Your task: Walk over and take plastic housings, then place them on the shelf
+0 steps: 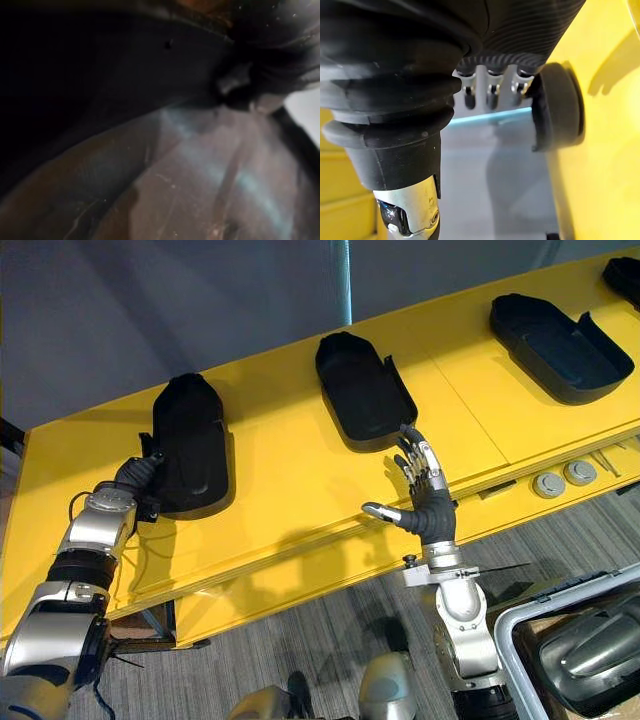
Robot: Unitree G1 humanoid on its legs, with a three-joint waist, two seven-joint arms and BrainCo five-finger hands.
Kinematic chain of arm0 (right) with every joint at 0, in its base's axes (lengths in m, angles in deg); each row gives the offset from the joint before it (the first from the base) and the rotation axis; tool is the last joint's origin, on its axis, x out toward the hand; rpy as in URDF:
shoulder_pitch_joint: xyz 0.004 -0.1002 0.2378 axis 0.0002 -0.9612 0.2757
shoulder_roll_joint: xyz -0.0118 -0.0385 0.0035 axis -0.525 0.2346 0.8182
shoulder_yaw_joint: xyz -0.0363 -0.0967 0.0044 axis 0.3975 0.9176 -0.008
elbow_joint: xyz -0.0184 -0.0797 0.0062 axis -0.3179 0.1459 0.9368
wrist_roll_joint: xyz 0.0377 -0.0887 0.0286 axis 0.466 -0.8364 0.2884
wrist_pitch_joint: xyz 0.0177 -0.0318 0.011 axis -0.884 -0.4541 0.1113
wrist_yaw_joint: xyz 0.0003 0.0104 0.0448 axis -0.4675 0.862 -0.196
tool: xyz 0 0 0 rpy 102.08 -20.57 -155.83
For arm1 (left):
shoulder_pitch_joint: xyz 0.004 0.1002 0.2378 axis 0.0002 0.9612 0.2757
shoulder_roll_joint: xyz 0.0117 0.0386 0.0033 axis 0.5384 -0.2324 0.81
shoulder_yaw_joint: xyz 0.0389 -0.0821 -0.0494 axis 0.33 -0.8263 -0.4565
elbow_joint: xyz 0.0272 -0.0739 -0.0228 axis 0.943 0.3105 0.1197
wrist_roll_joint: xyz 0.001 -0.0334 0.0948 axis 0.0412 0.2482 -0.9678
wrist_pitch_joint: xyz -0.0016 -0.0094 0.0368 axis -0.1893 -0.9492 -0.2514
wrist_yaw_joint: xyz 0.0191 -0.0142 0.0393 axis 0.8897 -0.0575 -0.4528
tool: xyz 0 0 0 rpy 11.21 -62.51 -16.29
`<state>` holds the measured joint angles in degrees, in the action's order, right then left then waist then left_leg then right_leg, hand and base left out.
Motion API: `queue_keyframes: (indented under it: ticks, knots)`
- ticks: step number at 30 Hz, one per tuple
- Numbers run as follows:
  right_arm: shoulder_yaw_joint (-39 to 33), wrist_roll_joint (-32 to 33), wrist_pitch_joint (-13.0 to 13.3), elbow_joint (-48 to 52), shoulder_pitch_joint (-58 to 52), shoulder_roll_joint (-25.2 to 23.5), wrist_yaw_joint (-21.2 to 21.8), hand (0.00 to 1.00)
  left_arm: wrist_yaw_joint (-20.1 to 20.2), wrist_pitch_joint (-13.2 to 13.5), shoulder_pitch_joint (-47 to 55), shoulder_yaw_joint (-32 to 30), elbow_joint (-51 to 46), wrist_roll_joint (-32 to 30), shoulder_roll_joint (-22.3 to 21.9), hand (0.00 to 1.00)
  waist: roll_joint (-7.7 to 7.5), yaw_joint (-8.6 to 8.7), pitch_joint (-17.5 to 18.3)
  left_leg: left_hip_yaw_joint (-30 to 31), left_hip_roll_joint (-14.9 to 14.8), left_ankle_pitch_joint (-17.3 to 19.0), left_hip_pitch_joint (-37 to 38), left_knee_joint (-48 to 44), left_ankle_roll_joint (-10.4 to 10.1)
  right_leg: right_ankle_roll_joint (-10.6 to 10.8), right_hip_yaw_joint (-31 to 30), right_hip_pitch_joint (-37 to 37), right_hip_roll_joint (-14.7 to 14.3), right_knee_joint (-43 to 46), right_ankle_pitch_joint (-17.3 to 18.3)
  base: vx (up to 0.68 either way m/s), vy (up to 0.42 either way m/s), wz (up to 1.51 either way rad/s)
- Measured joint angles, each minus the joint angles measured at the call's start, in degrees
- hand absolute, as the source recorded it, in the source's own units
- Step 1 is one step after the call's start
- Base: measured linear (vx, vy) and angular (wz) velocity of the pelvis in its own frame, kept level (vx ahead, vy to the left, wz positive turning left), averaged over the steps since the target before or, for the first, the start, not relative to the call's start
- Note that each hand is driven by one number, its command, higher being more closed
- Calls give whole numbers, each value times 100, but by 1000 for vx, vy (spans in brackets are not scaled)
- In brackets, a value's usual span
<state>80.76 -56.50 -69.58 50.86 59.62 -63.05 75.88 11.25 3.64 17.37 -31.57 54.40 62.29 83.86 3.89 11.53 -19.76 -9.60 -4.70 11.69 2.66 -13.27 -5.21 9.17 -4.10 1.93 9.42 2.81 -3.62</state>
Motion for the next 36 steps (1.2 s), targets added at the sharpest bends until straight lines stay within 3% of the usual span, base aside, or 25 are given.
queue_keyframes:
  ticks: [12, 13, 18, 24, 36]
  knots:
    - [-148, 1, 0, -105, 16, 2, 98, 0, -1, 22, 137, 79, 4, 621, 12, 100, -4, 7, 155, -36, 3, -29, 43, 81, -35, 8, -57, -6, -8, -67, -32, 3, 1, -1]
    - [-147, 1, 0, -105, 15, 2, 99, 0, -2, 37, 148, 77, 5, 676, 11, 0, -4, 8, 165, -37, 3, -31, 42, 83, -36, 7, -57, -5, -8, -76, -39, 0, 0, 0]
    - [-144, 2, 1, -134, -5, 0, 116, 0, -33, 148, 272, 98, 74, 1149, -144, 0, -34, 7, 432, -48, 4, -58, 53, 157, -45, 11, -59, -11, -12, -151, -76, 0, 0, 0]
    - [-147, 2, 2, -263, -11, 1, 140, 0, -176, 262, 348, 235, 72, 1690, -223, 0, -48, 17, 453, -58, 1, -69, 141, 182, -46, 8, -67, -87, -20, -164, -77, 0, 0, 0]
    - [-140, 1, 2, -264, -16, 5, 206, 0, -894, 389, 348, 234, -19, 1828, -425, 0, -63, 13, 461, -81, -4, -94, 150, 253, -60, 4, -73, -83, -30, -215, -107, 0, 0, 0]
